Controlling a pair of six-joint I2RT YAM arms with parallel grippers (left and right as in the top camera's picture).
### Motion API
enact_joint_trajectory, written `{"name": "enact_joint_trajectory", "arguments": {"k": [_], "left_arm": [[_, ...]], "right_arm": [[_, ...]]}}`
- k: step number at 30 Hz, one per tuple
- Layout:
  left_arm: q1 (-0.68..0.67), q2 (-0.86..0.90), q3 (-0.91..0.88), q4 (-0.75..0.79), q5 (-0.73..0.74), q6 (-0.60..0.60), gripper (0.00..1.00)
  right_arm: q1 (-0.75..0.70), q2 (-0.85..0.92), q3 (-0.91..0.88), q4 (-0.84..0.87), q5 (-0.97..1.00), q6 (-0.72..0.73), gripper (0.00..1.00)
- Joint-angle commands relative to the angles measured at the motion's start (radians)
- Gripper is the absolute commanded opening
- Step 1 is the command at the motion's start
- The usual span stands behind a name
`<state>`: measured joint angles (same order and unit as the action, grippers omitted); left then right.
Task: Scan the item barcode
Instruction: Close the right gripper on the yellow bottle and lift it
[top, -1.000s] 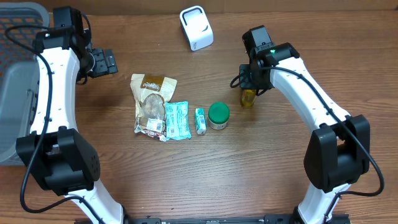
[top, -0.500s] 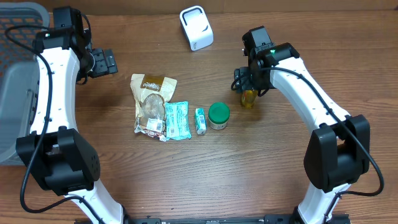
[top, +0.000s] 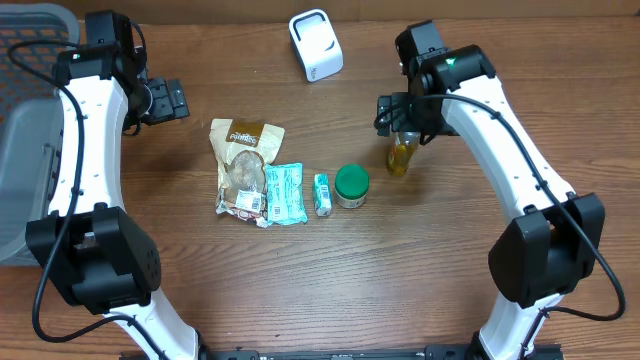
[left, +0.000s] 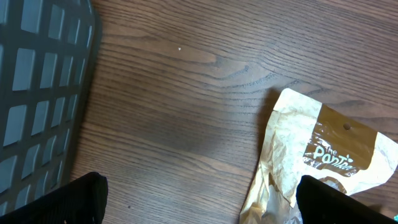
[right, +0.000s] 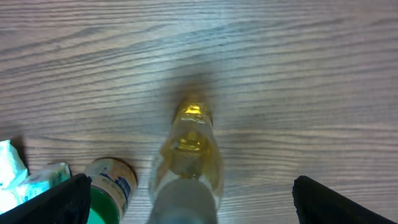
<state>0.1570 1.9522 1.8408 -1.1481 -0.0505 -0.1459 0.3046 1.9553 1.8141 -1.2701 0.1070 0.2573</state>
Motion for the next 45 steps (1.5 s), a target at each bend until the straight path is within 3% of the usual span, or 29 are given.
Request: {"name": "enact_joint_trajectory", "arguments": {"k": [1,9,16,22,26,30,38,45], "left_arm": [[-0.007,-0.010,0.011,0.001,-0.009,0.019,1.00],[-0.007,-0.010,0.011,0.001,-0.009,0.019,1.00],[-0.007,-0.010,0.011,0.001,-0.009,0.019,1.00],[-0.007,-0.010,0.011,0.001,-0.009,0.019,1.00],[-0.007,-0.010,0.011,0.001,-0.009,0.019,1.00],[-0.007,-0.010,0.011,0.001,-0.009,0.019,0.99],[-0.007,-0.010,0.011,0.001,-0.009,0.019,1.00],[-0.007,-0.010,0.011,0.001,-0.009,0.019,1.00]], "right_arm": [[-0.014,-0.006,-0.034,0.007,-0.039,0.039,1.00],[-0.014,0.003,-0.120,0.075,-0.041,0.038,0.99],[-0.014,0.003,-0.134,0.113,-0.041,0.039,0.86],[-0.002,0.003,-0.175,0.151,-0.041,0.038,0.85],[0.004,0.004,-0.179,0.169,-0.042,0.032,0.77],[0.004,0.004,-0.179,0.152,-0.042,0.031,0.76],[0.004,0.004,-0.179,0.151,-0.041,0.031,0.57],[0.004,0.004,-0.179,0.151,-0.041,0.031,0.57]]}}
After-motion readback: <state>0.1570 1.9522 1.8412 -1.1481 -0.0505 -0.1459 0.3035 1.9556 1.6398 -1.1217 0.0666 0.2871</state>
